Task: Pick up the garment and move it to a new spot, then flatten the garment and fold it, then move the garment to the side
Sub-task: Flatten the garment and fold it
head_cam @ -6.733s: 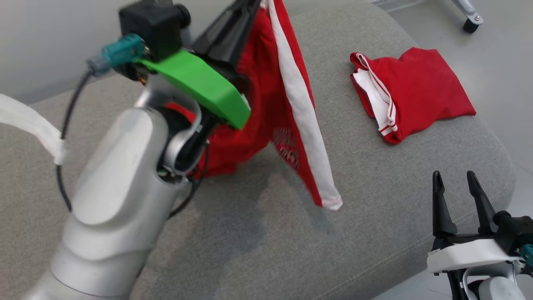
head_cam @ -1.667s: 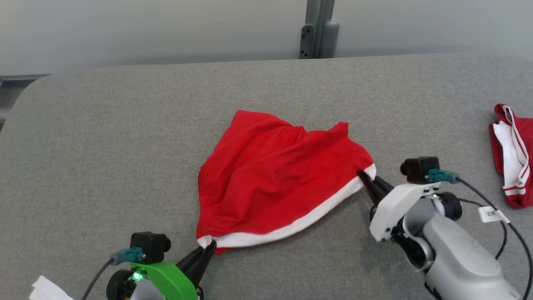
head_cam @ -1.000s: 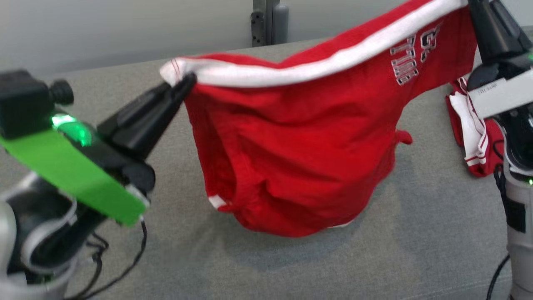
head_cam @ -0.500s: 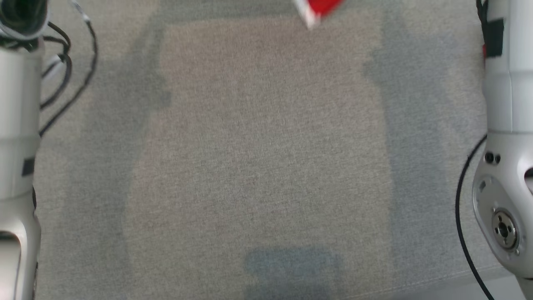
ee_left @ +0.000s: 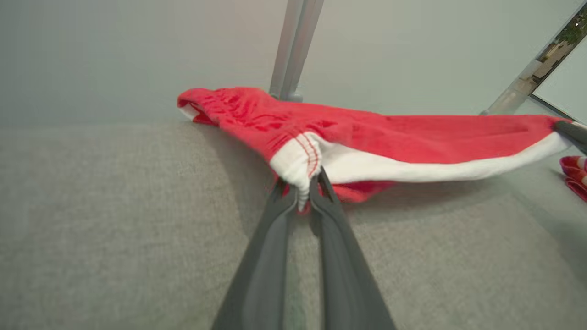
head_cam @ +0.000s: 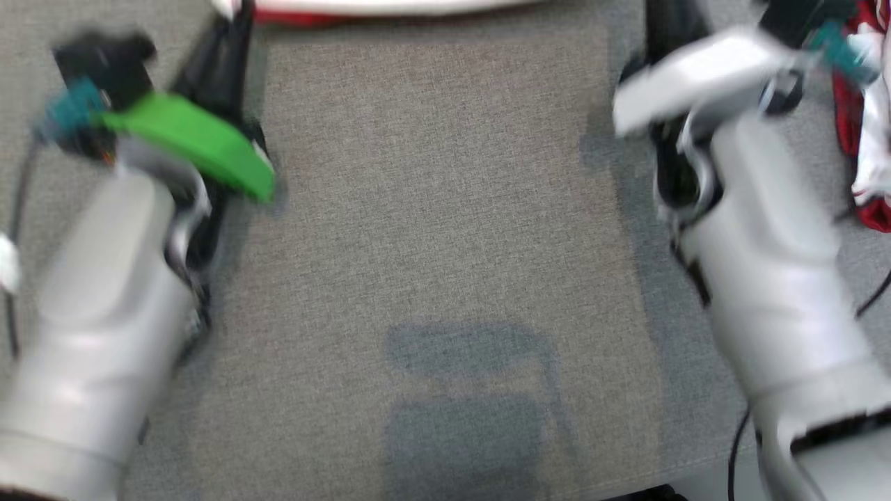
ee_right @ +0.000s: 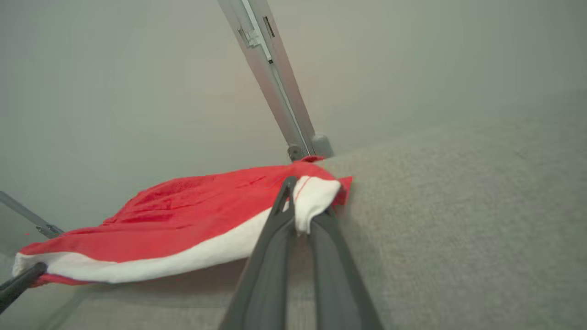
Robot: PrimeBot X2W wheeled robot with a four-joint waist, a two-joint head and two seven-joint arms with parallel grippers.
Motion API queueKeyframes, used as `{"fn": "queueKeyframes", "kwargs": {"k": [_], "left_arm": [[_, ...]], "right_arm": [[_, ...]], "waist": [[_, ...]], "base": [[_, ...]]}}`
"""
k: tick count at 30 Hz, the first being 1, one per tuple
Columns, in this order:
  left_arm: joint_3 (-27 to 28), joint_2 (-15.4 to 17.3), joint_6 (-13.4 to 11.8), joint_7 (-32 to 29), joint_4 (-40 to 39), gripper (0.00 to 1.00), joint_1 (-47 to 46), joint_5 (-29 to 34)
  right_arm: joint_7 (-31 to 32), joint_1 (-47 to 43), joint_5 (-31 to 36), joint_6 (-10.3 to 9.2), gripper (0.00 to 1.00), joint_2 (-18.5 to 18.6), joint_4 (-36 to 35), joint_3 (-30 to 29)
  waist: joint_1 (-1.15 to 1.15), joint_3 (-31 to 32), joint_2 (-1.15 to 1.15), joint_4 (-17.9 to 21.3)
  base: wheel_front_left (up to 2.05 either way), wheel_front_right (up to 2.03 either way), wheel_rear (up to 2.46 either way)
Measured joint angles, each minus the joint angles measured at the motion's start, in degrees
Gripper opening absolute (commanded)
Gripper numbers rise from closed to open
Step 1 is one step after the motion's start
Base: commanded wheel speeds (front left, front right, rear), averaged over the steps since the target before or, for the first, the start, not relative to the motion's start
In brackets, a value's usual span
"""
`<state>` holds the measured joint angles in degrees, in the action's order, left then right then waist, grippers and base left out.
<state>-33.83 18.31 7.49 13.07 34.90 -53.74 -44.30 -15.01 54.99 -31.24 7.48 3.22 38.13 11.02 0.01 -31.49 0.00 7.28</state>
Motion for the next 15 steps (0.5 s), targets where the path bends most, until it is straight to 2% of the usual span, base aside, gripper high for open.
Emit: {"fn": "queueKeyframes", "kwargs": {"k": [2,4,11,15], "left_arm": [[-3.49,0.45,-0.01,0.76,-1.92,0.0,6.06,-2.13],[-5.41,1.71,-0.01,1.69,-4.21,0.0,11.53,-2.16],[-5.42,2.94,-0.2,2.35,-12.68,0.0,31.34,-2.24],[-5.8,2.72,-4.14,2.3,-18.85,0.0,45.75,-1.88]], "right_arm": [[-0.01,-7.2,0.53,0.04,0.0,0.83,-2.69,0.88],[-0.01,-14.99,0.87,0.04,0.0,3.48,-6.11,1.09],[-0.02,-38.59,2.13,0.09,0.0,9.05,-17.34,-1.15],[-0.02,-53.09,2.26,0.16,0.0,11.8,-24.17,-2.87]], "waist": [[0.0,0.77,0.0,0.01],[-0.01,2.0,0.0,0.0],[-0.01,8.68,0.0,-0.49],[-0.02,13.94,0.0,-1.47]], "base": [[0.0,0.0,0.0],[0.0,0.0,0.0],[0.0,0.0,0.0],[0.0,0.0,0.0]]}}
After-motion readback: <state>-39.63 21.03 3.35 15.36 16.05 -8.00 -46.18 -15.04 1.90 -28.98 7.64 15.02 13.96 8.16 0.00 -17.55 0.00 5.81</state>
